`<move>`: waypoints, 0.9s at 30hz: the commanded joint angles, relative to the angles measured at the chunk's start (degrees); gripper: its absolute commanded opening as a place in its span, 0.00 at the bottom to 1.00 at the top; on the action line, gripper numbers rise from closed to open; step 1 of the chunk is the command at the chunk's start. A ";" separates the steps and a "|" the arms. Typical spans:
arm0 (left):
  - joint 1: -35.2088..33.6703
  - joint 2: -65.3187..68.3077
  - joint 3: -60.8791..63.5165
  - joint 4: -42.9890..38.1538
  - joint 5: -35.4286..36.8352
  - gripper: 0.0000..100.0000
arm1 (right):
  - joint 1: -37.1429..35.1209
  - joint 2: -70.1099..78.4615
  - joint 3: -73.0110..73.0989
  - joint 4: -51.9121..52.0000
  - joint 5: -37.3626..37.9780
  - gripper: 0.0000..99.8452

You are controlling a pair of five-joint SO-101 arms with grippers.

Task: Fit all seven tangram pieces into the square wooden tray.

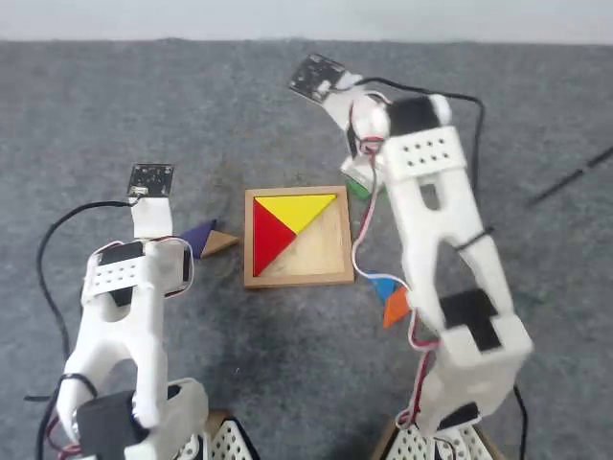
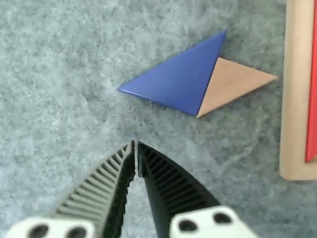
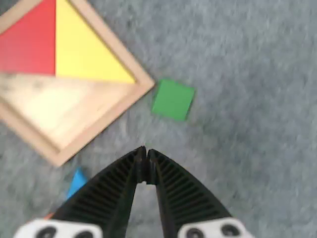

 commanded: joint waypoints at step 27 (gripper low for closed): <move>-0.44 -0.97 -0.22 -0.88 -0.53 0.01 | 5.05 -38.02 64.70 -17.45 8.88 0.16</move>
